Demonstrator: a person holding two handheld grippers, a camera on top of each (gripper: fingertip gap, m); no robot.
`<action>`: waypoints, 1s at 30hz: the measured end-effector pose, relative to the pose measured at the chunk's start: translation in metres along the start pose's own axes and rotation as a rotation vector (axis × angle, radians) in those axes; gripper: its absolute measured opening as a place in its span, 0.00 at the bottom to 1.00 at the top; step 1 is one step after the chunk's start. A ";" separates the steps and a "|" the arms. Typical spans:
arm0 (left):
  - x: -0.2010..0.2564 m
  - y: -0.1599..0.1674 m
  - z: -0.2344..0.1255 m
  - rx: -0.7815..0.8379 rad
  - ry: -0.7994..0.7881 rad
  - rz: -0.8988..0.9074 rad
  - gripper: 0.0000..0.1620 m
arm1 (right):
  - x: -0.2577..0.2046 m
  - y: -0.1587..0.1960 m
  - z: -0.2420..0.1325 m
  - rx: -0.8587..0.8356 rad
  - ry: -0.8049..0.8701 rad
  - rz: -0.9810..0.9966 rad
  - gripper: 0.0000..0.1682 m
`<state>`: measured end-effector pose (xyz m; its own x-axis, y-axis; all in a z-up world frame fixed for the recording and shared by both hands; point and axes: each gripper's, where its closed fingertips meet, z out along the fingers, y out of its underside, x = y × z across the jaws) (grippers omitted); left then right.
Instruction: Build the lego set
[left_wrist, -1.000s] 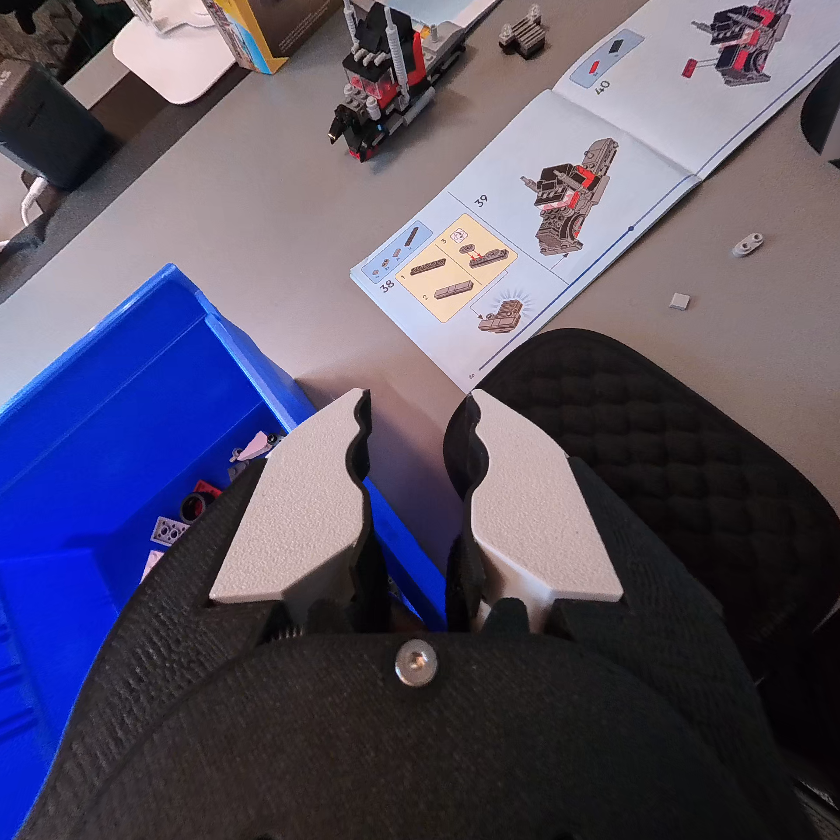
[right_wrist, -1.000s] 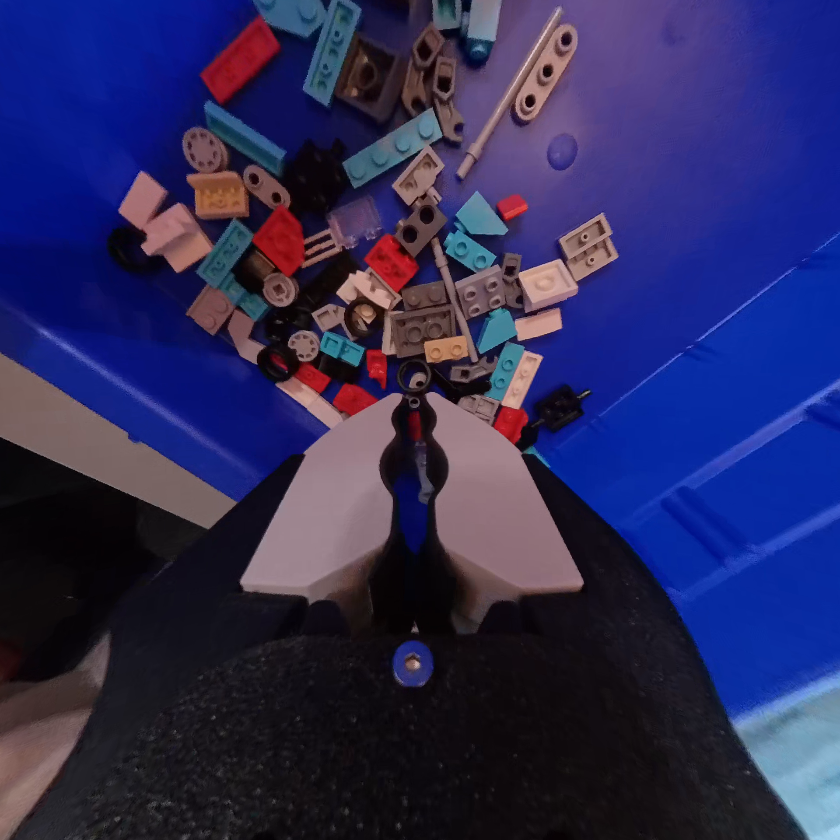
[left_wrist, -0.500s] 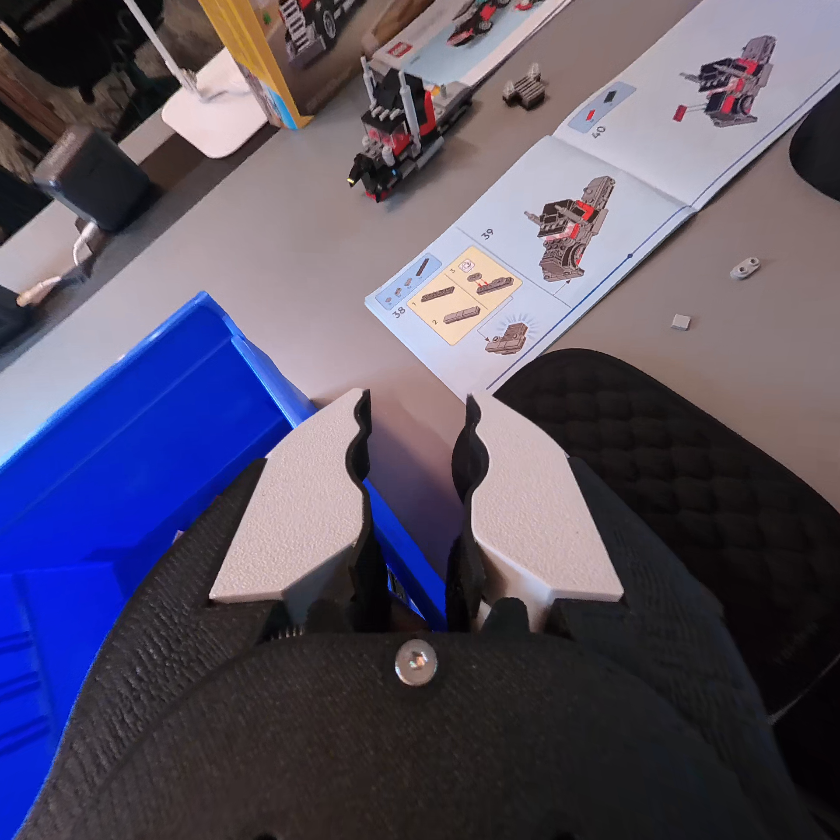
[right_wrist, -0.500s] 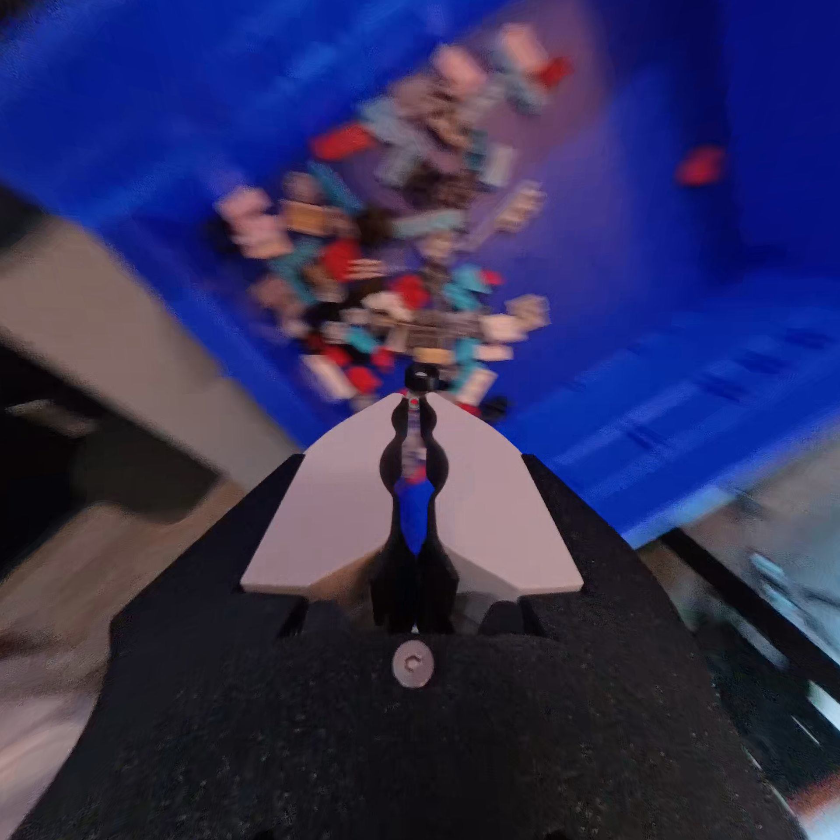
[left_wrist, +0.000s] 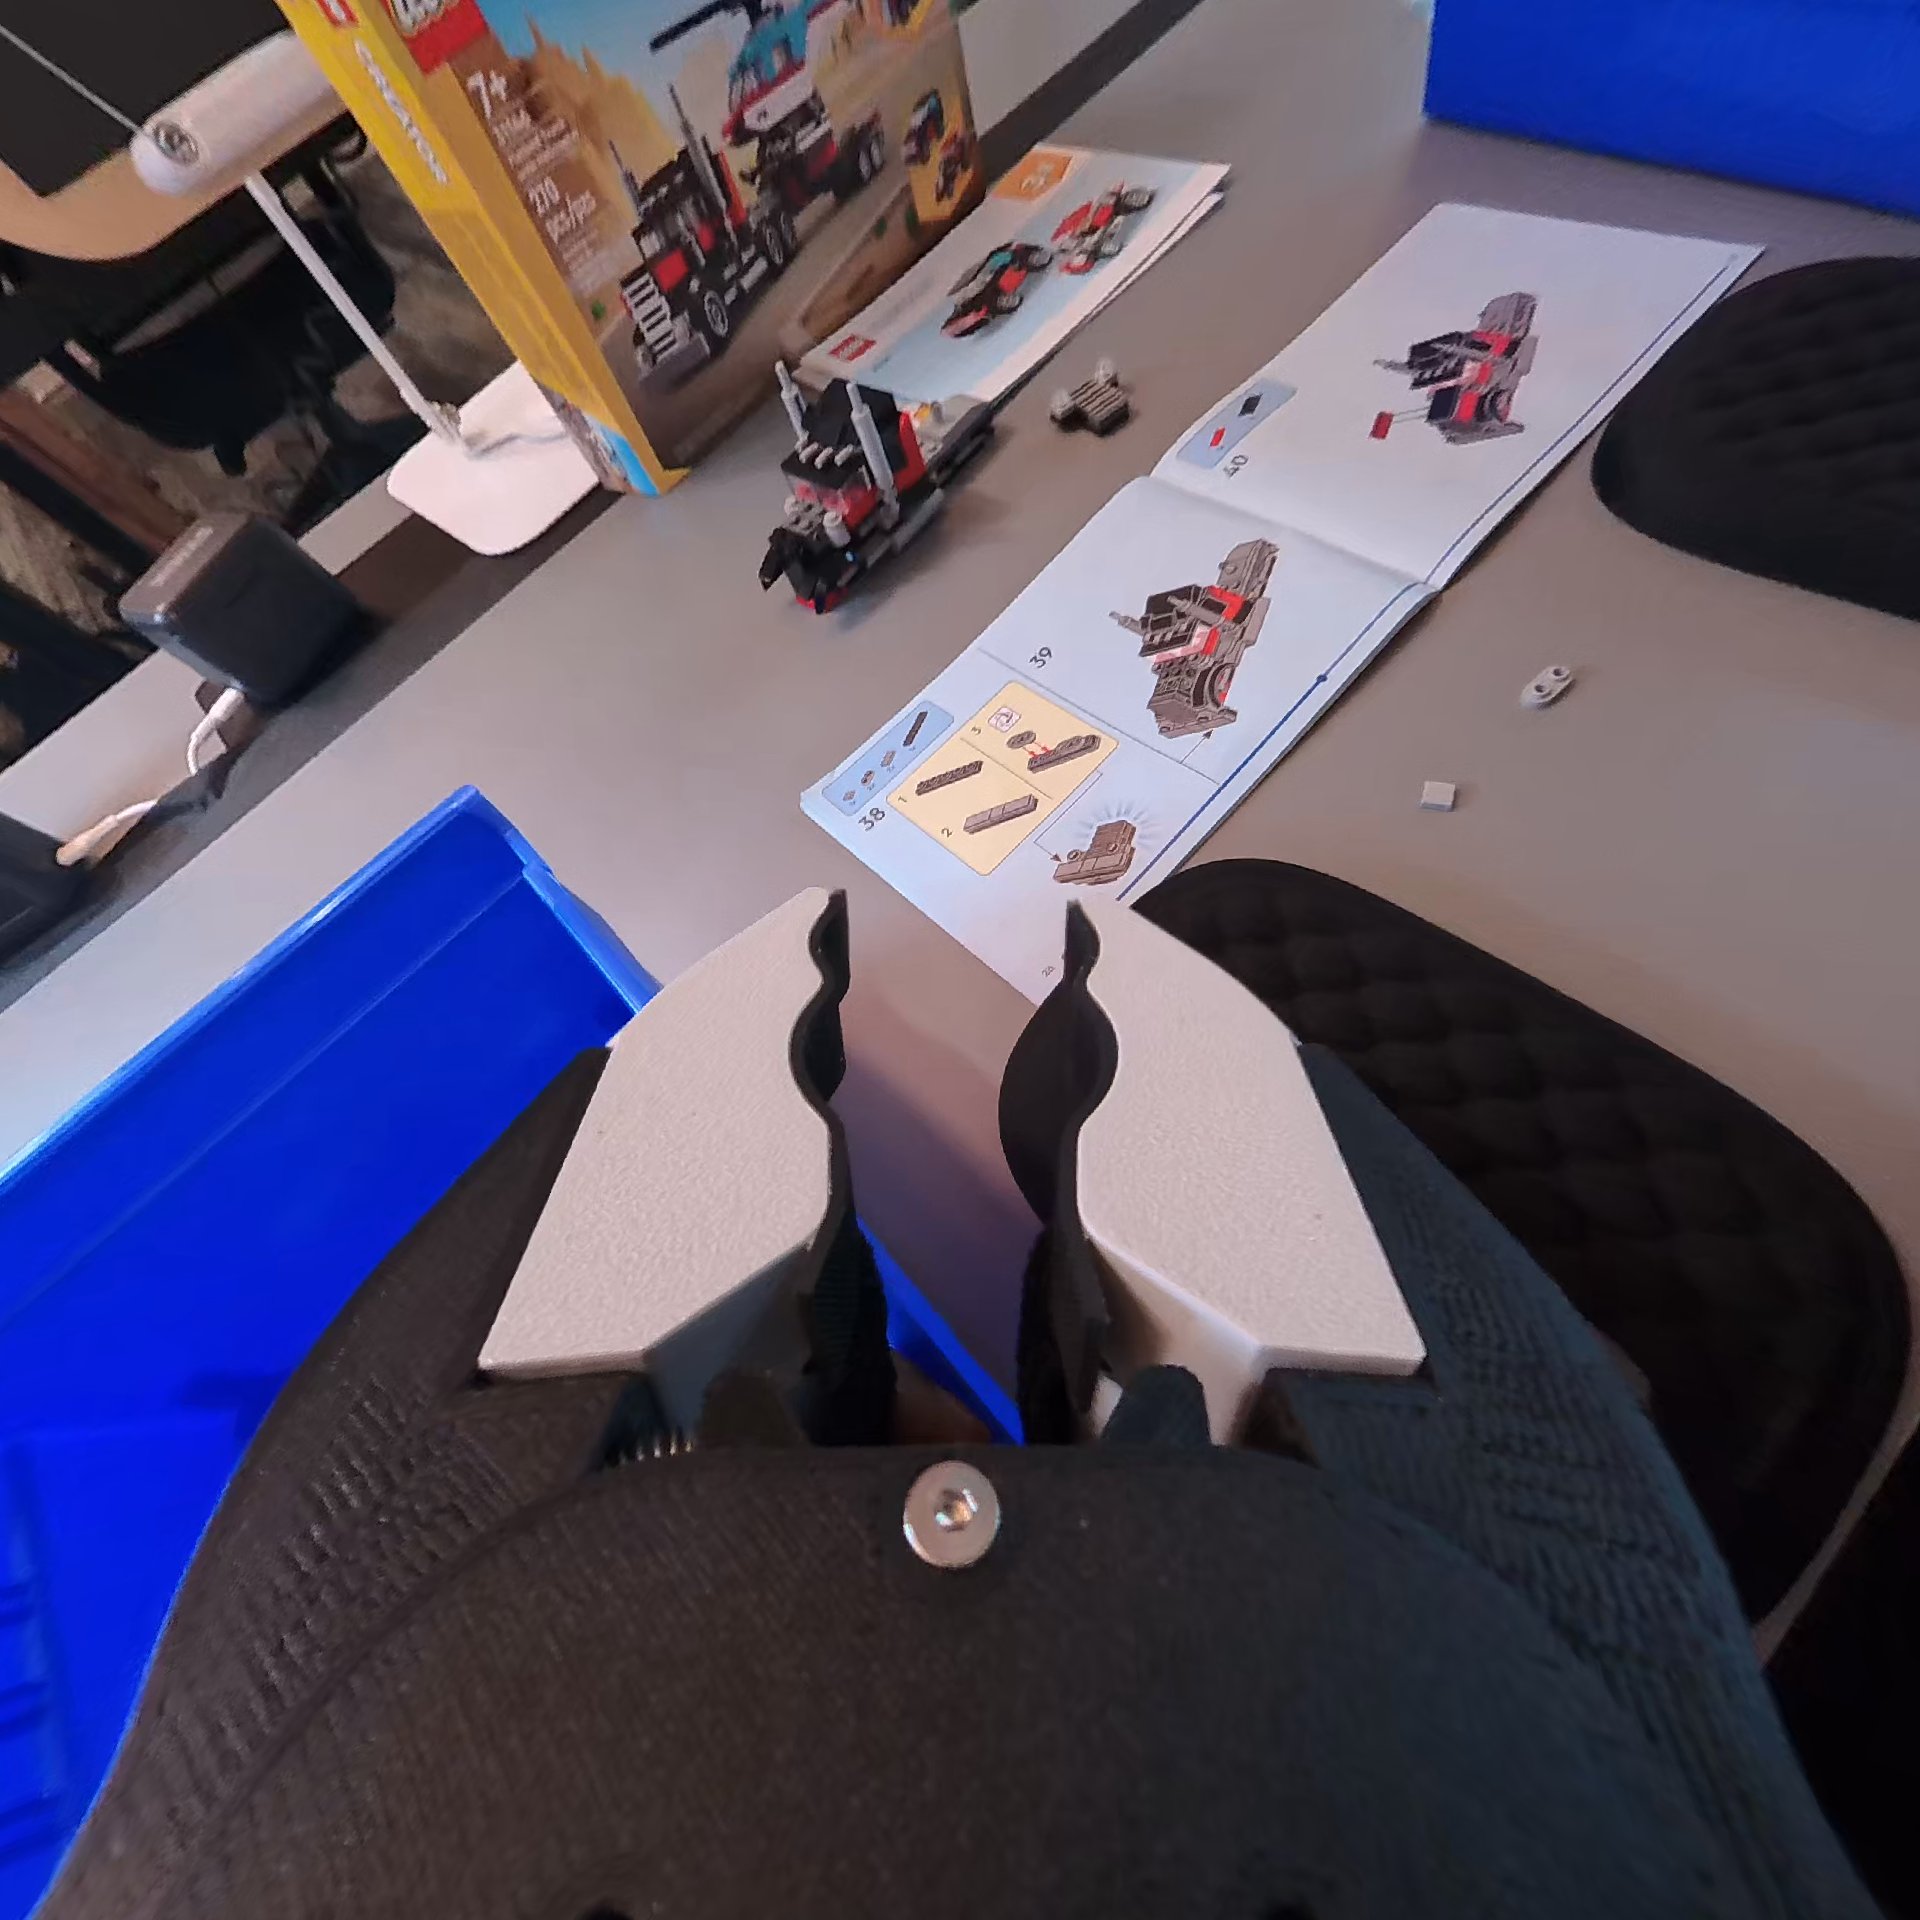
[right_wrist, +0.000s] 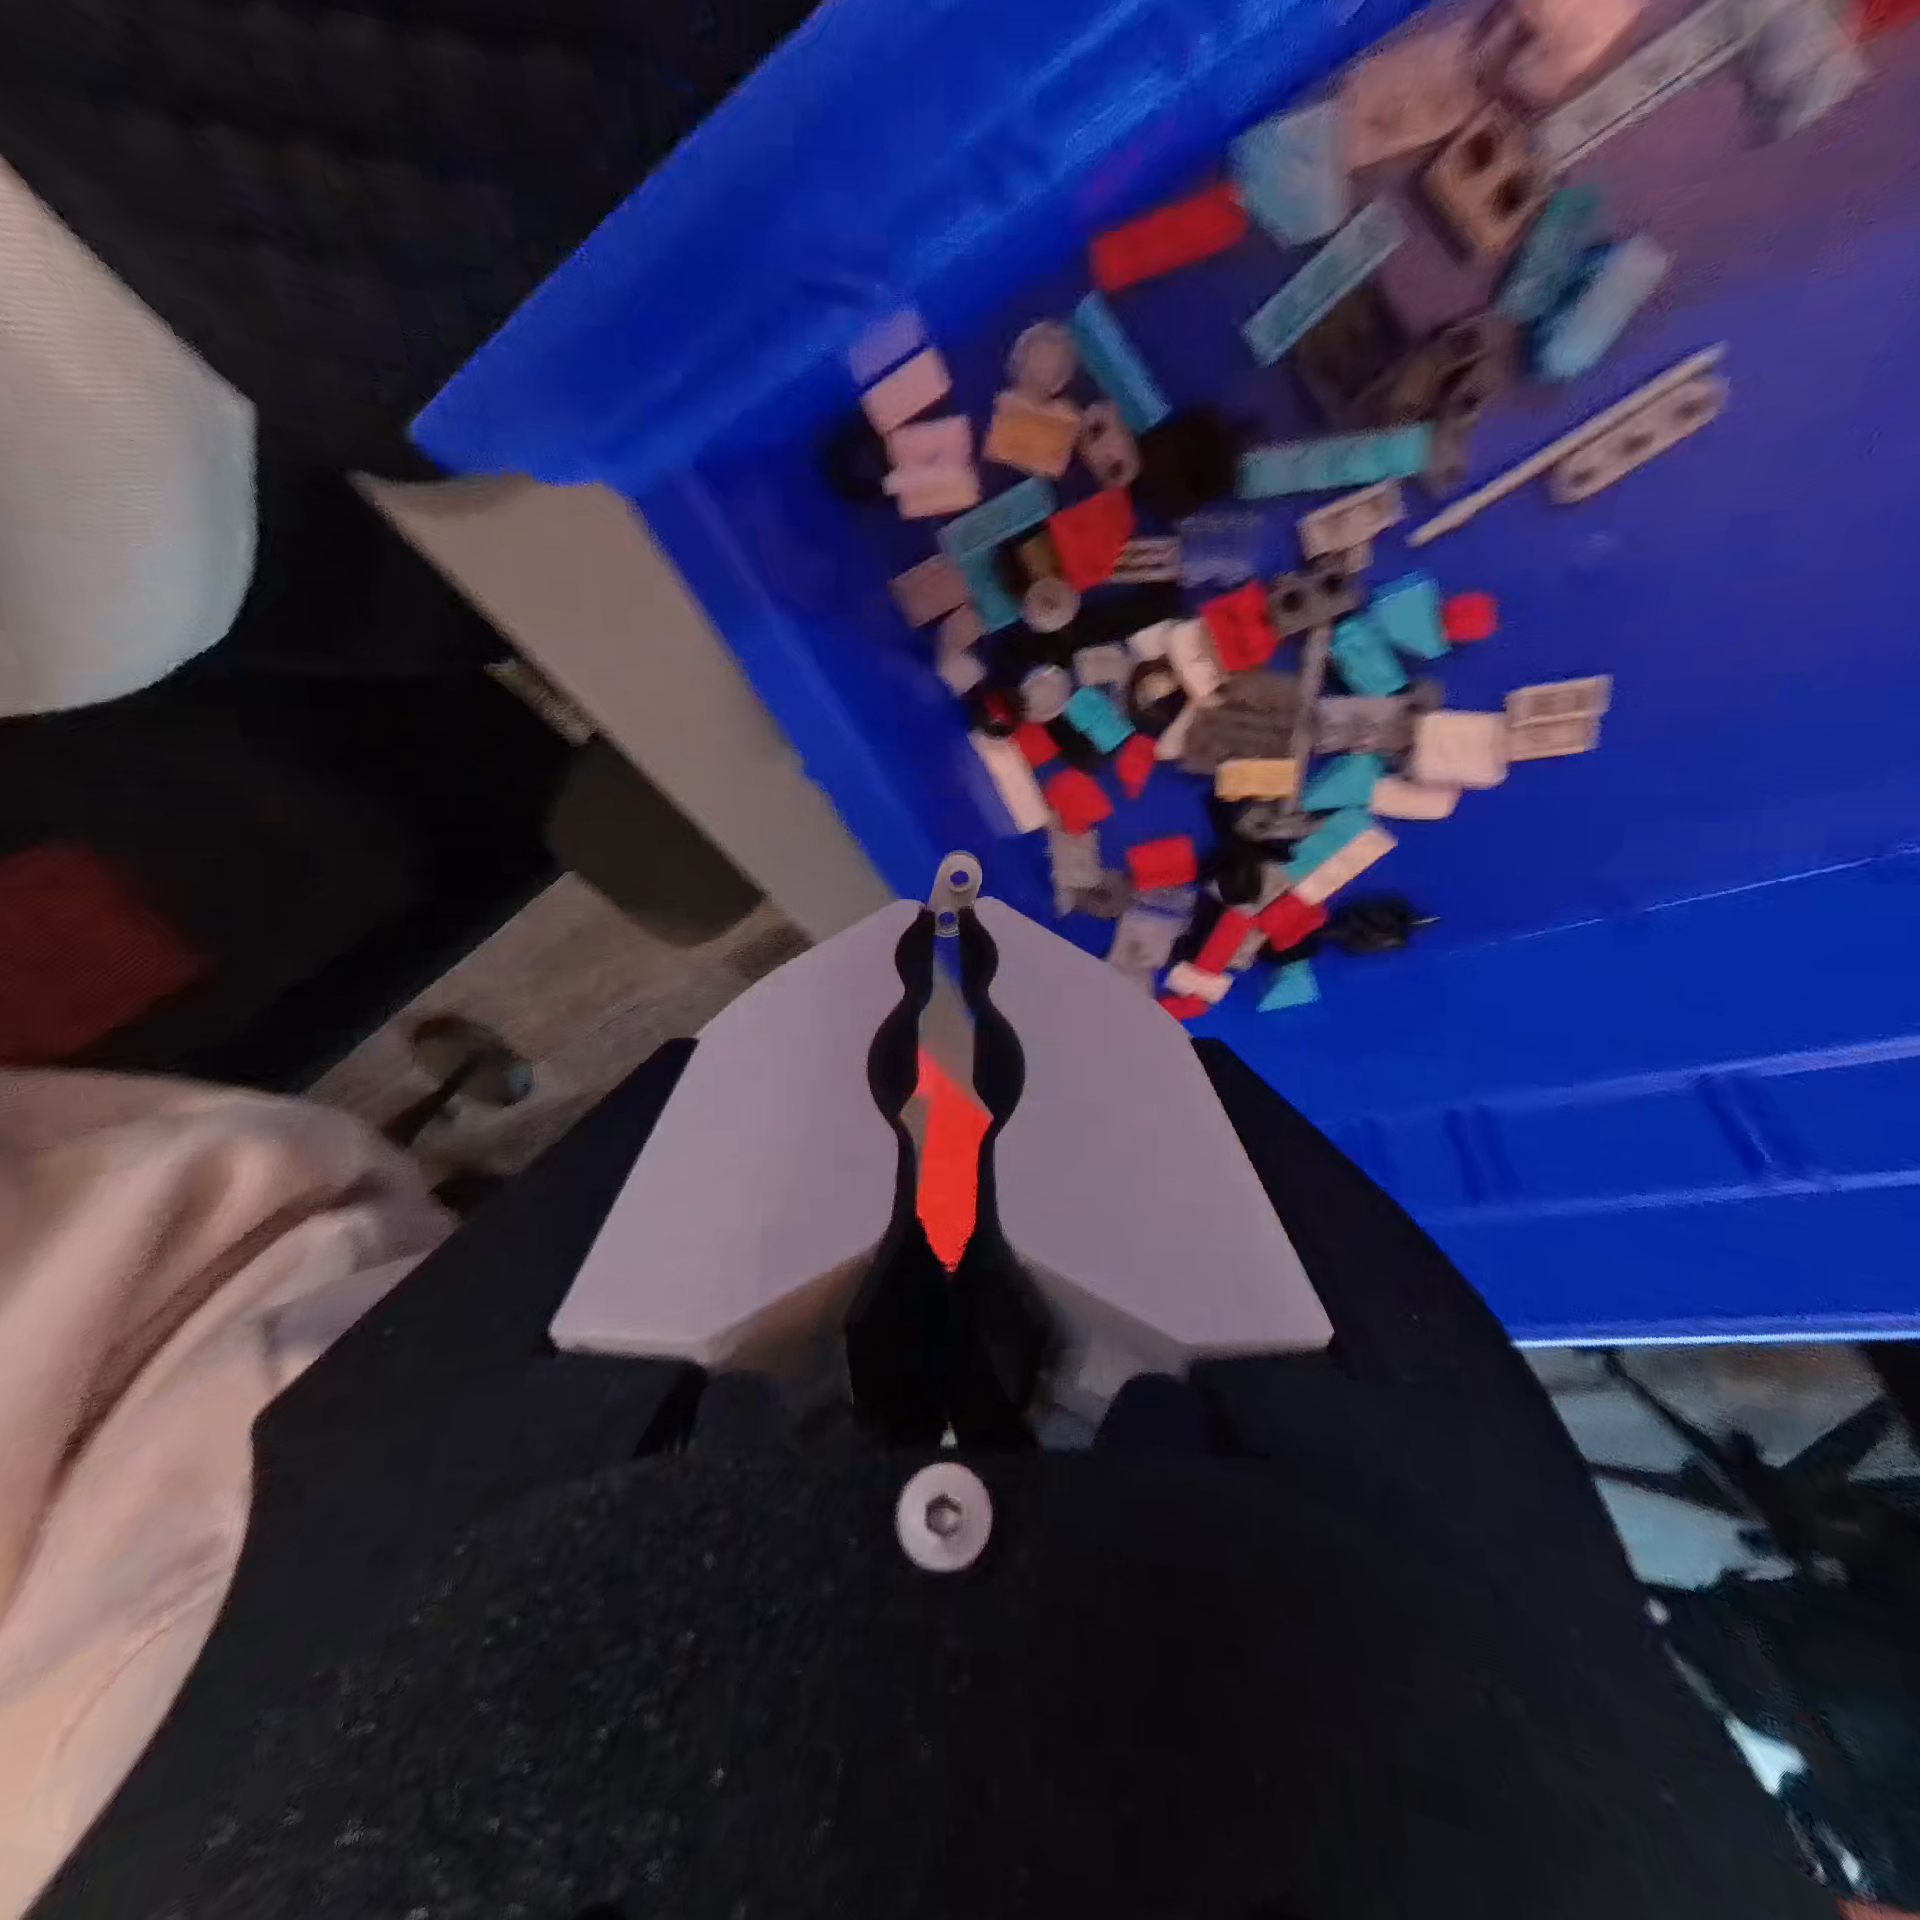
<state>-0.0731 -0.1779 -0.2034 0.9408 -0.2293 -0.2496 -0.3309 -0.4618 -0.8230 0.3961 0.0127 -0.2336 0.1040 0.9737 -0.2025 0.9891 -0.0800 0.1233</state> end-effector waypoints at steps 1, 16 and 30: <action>0.000 0.000 -0.001 0.005 0.002 0.005 0.25 | 0.003 0.008 -0.001 -0.079 0.002 0.027 0.03; 0.001 -0.011 -0.009 0.076 -0.014 -0.035 0.25 | -0.144 -0.247 -0.012 0.601 0.092 -0.517 0.03; 0.007 -0.013 -0.011 0.070 0.011 -0.038 0.25 | -0.128 -0.285 0.067 0.355 0.146 -0.698 0.06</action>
<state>-0.0634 -0.1828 -0.1885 0.9517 -0.2225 -0.2116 -0.2881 -0.4091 -0.8658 0.1078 -0.1033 -0.3075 -0.5422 0.8402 0.0132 0.7975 0.5195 -0.3069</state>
